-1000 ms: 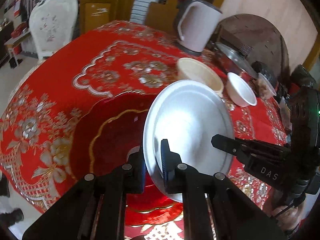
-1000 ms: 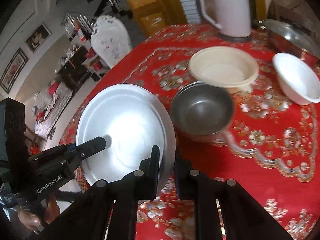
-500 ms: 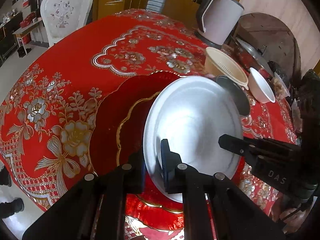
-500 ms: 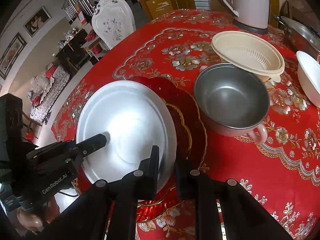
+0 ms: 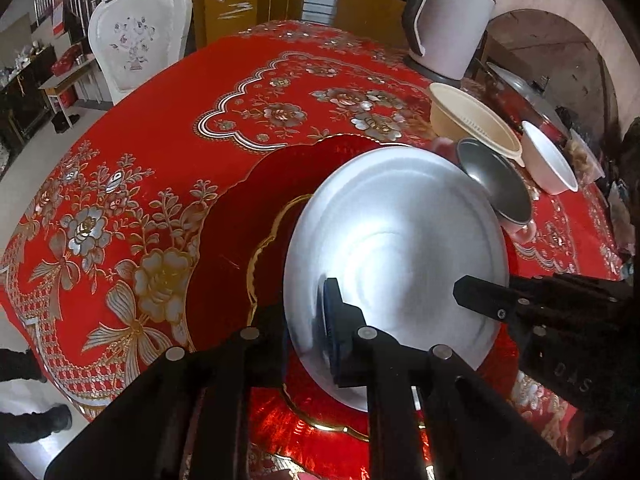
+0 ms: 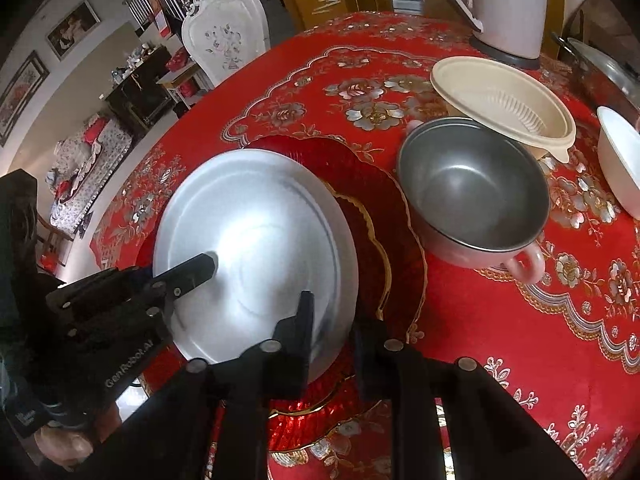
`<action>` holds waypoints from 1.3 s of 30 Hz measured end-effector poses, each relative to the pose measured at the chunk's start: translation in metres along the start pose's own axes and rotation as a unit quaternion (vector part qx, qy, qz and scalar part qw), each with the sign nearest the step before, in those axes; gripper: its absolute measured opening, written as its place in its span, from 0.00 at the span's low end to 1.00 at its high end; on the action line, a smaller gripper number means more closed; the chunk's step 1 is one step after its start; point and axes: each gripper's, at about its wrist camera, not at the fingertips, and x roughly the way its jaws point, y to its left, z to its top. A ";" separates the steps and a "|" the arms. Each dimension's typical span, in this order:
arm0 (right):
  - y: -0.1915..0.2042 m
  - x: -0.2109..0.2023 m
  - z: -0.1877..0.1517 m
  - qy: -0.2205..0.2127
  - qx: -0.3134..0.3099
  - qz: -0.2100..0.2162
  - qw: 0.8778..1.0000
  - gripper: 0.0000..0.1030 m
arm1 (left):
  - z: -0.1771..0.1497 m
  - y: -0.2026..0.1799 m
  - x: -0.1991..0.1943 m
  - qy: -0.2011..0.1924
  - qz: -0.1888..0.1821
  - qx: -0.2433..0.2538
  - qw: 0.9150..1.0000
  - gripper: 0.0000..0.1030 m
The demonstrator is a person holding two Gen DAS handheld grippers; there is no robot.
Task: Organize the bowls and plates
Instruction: 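Carry the white plate and lower it onto the red plate stack, then open both grippers and withdraw them from the stacked plates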
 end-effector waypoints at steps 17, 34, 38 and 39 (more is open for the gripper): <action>0.007 -0.030 -0.004 -0.032 -0.008 -0.027 0.999 0.44 | 0.002 0.004 -0.021 -0.018 -0.030 -0.017 0.999 0.79; -0.007 -0.081 -0.024 -0.095 0.007 -0.028 0.995 0.51 | 0.008 -0.026 -0.080 -0.083 -0.057 0.012 0.995 0.82; -0.038 -0.096 -0.033 -0.107 0.041 -0.031 0.993 0.54 | 0.009 -0.049 -0.082 -0.085 -0.069 0.027 0.994 0.82; -0.047 -0.099 -0.036 -0.110 0.051 -0.032 0.992 0.54 | 0.009 -0.056 -0.082 -0.085 -0.071 0.031 0.993 0.82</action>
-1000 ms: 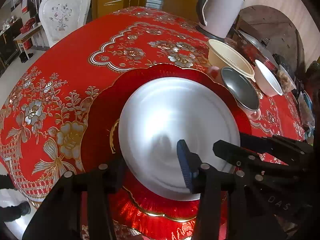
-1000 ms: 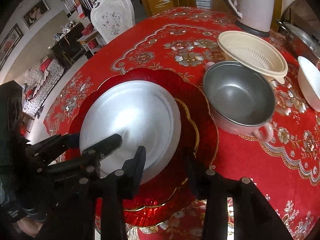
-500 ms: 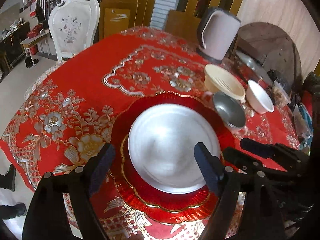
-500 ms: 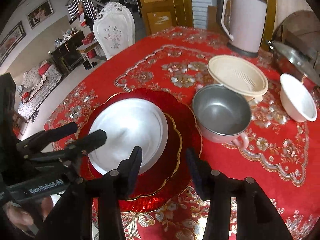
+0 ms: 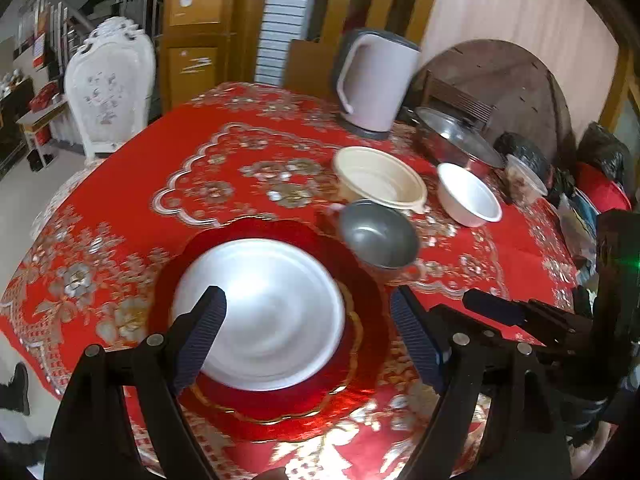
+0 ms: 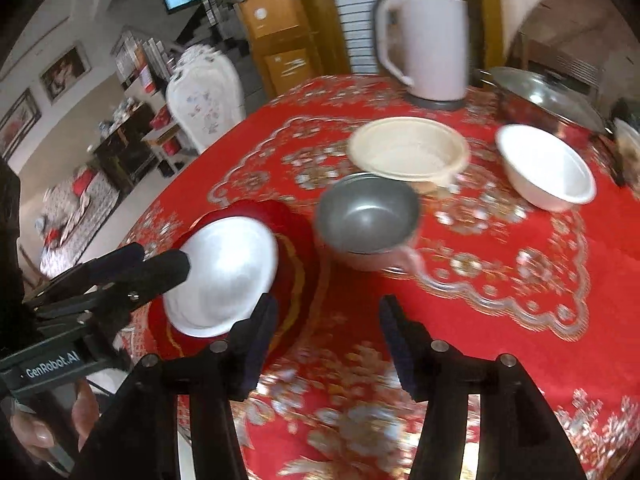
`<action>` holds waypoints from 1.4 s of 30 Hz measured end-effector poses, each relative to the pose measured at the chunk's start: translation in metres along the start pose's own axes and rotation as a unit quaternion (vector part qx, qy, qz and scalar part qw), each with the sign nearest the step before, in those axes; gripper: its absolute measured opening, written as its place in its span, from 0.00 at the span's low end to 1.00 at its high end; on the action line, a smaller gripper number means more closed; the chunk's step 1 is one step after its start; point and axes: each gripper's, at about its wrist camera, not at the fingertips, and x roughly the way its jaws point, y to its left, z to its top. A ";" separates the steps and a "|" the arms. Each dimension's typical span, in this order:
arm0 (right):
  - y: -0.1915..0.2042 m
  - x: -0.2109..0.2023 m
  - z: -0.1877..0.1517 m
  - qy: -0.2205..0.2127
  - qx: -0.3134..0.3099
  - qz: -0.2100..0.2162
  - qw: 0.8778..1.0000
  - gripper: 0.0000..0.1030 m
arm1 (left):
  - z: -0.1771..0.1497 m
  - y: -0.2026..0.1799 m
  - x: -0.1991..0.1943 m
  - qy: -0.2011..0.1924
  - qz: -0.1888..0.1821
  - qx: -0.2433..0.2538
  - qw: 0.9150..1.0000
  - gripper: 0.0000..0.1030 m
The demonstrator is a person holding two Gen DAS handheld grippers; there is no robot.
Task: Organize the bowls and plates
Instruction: 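Open both grippers and withdraw them from the stacked plates, then move both grippers to the second white plate beside the steel pot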
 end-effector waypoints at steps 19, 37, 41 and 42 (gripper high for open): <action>-0.116 -0.020 -0.015 -0.012 0.107 -0.029 0.994 0.54 | 0.024 -0.100 0.053 0.031 -0.041 0.071 0.996 0.82; -0.141 0.023 0.031 0.002 0.145 -0.004 0.989 0.54 | 0.078 -0.060 0.112 0.084 -0.008 0.034 0.996 0.82; -0.146 0.031 0.035 0.000 0.158 0.004 0.987 0.54 | 0.083 -0.048 0.104 0.078 -0.005 0.032 0.996 0.82; -0.148 0.033 0.036 0.002 0.162 0.007 0.987 0.54 | 0.084 -0.046 0.102 0.077 -0.007 0.032 0.997 0.82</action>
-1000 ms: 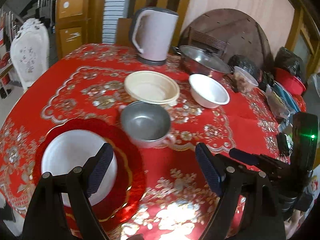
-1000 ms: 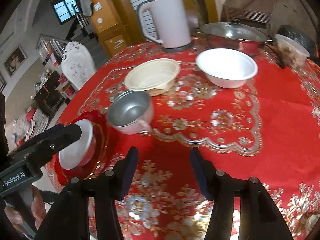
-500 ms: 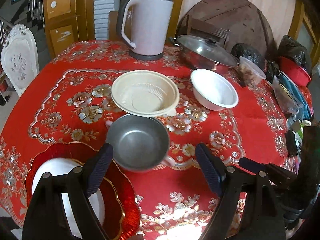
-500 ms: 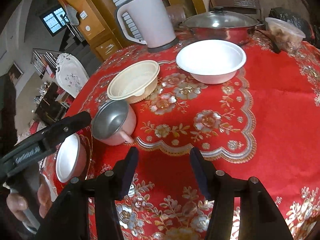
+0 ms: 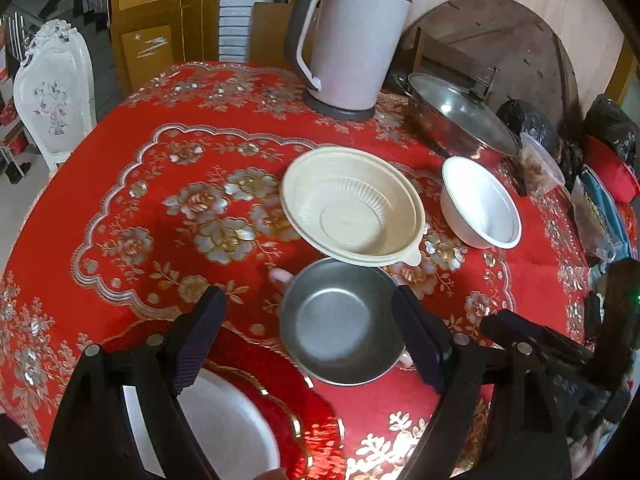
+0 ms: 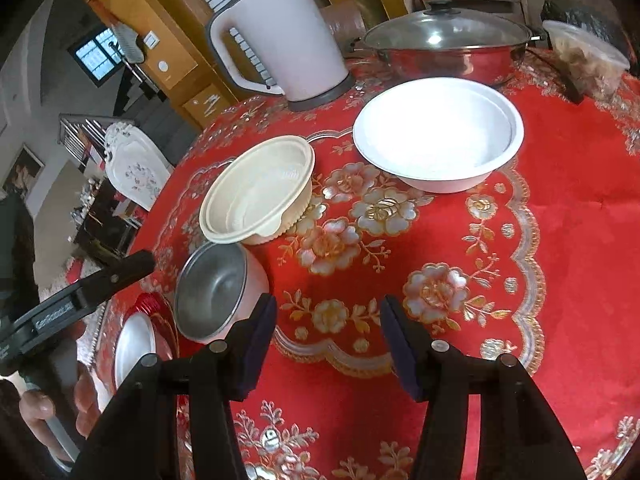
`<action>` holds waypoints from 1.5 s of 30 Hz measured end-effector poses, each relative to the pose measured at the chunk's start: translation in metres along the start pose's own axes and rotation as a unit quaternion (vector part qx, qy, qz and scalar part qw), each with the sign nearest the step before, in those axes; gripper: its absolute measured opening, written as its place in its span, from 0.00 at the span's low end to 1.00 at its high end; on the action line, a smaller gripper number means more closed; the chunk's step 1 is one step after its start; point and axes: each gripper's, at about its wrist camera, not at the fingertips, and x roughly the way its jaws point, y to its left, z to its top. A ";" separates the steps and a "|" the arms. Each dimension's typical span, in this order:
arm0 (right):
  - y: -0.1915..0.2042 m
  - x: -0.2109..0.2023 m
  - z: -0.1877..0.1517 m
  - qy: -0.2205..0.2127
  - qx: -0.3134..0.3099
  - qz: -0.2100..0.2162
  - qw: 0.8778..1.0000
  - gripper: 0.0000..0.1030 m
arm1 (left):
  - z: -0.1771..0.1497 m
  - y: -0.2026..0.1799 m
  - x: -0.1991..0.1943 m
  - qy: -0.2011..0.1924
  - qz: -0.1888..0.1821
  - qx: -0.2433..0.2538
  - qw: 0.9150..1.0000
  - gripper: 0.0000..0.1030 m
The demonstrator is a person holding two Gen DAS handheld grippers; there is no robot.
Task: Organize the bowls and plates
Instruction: 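Move both grippers to the second white plate beside the steel pot, then close both grippers on the white plate rim and lift it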
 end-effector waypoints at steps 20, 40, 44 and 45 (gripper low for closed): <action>-0.020 0.001 0.032 -0.016 0.041 0.001 0.999 0.56 | 0.014 0.029 0.014 0.017 0.014 -0.019 1.000 0.82; -0.074 -0.013 0.072 -0.047 0.096 -0.049 0.993 0.59 | 0.038 -0.013 0.028 0.032 -0.010 -0.007 0.999 0.82; -0.099 -0.010 0.082 -0.046 0.119 -0.061 0.990 0.59 | 0.043 -0.053 0.032 0.037 -0.026 0.012 0.999 0.82; -0.102 -0.008 0.084 -0.042 0.121 -0.062 0.990 0.59 | 0.045 -0.065 0.035 0.040 -0.032 0.016 0.999 0.82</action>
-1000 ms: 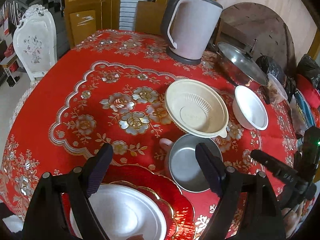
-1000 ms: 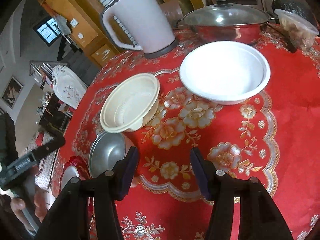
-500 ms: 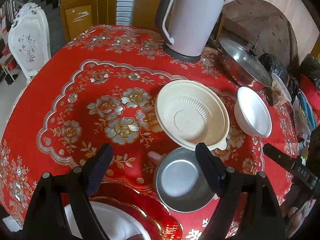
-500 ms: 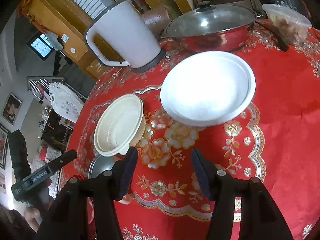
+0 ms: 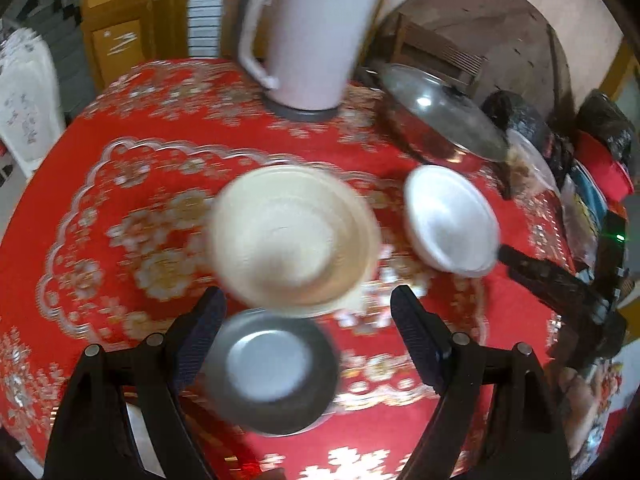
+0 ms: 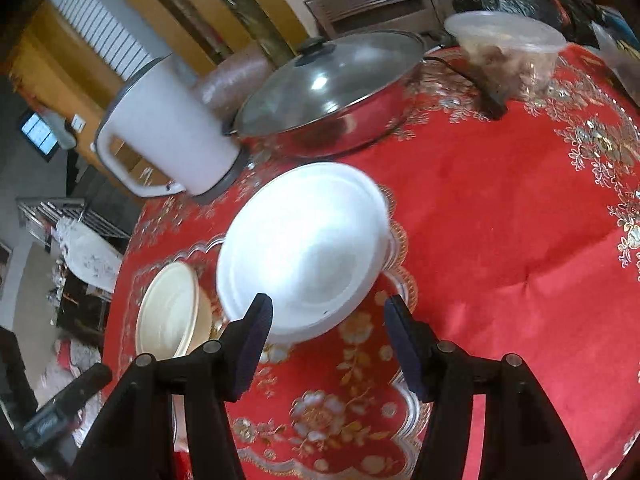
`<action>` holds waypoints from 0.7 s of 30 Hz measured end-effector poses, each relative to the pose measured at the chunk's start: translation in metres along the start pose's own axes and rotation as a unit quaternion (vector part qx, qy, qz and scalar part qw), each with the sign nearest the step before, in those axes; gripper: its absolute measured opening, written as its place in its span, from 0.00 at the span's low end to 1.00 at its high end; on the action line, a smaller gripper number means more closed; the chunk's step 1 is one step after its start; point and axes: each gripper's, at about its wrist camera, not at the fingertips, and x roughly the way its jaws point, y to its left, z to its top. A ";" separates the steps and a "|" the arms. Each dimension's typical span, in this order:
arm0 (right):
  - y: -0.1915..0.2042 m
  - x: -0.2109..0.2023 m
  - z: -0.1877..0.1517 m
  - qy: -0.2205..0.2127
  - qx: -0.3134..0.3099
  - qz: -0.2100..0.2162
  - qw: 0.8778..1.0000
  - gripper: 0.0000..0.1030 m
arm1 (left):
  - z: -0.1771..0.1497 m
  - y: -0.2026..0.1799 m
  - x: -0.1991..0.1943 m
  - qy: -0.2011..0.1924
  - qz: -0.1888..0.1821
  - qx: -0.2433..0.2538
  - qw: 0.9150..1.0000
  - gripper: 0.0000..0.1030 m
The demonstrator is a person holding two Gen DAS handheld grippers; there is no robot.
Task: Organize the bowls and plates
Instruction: 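Close both grippers on the white plate rim and lift it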
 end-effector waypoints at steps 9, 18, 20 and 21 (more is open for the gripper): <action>-0.012 0.020 0.023 0.011 -0.001 -0.014 1.000 0.59 | 0.041 -0.070 0.066 0.032 0.013 0.021 0.999 0.82; -0.020 0.038 0.034 0.017 -0.011 -0.005 1.000 0.59 | 0.075 -0.087 0.125 0.061 -0.035 0.012 0.997 0.82; -0.018 0.040 0.035 0.015 -0.015 -0.003 1.000 0.57 | 0.077 -0.092 0.130 0.060 -0.034 0.022 0.997 0.82; -0.017 0.041 0.035 0.014 -0.019 -0.003 1.000 0.50 | 0.077 -0.096 0.133 0.059 -0.022 0.033 0.997 0.80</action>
